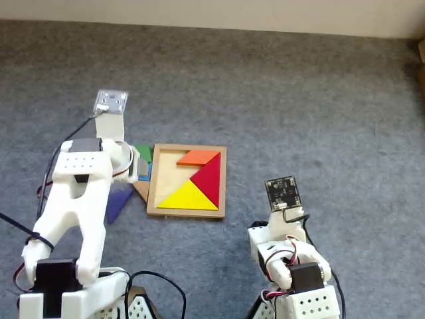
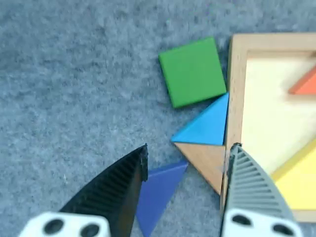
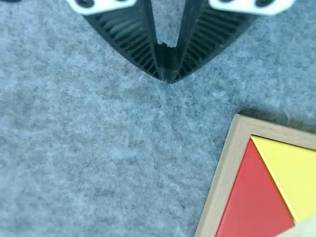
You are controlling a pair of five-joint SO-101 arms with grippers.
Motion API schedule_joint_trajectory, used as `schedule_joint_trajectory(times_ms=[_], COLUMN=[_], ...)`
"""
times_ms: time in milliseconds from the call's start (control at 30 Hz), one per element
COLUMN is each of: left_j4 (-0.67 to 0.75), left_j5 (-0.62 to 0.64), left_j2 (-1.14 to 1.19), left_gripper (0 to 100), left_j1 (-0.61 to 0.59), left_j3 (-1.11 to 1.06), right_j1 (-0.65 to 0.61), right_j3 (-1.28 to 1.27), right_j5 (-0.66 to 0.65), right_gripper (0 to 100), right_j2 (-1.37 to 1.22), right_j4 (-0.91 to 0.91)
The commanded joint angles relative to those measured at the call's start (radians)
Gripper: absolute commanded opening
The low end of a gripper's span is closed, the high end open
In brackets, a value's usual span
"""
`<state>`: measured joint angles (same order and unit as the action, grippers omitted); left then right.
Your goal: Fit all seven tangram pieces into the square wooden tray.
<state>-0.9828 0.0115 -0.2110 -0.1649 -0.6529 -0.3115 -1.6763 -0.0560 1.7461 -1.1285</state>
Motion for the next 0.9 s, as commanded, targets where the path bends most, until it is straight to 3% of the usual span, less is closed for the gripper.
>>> schedule_joint_trajectory(times_ms=[0,200,467,867], left_j4=[0.021,0.002,-0.193,-0.304], left_j5=[0.057,0.121,0.152,0.144], left_j2=[0.068,0.352,0.611,0.765], left_gripper=[26,26,26,26], left_j1=[0.018,0.018,0.019,0.015], left_j3=[0.122,0.343,0.673,0.826], right_j1=[-0.004,-0.004,-0.004,-0.004], right_j3=[-0.148,-0.148,-0.148,-0.148], right_j5=[0.012,0.012,0.012,0.012], right_gripper=[0.6,0.6,0.6,0.6], right_j2=[0.016,0.016,0.016,0.016], right_j4=[-0.007,-0.007,-0.007,-0.007])
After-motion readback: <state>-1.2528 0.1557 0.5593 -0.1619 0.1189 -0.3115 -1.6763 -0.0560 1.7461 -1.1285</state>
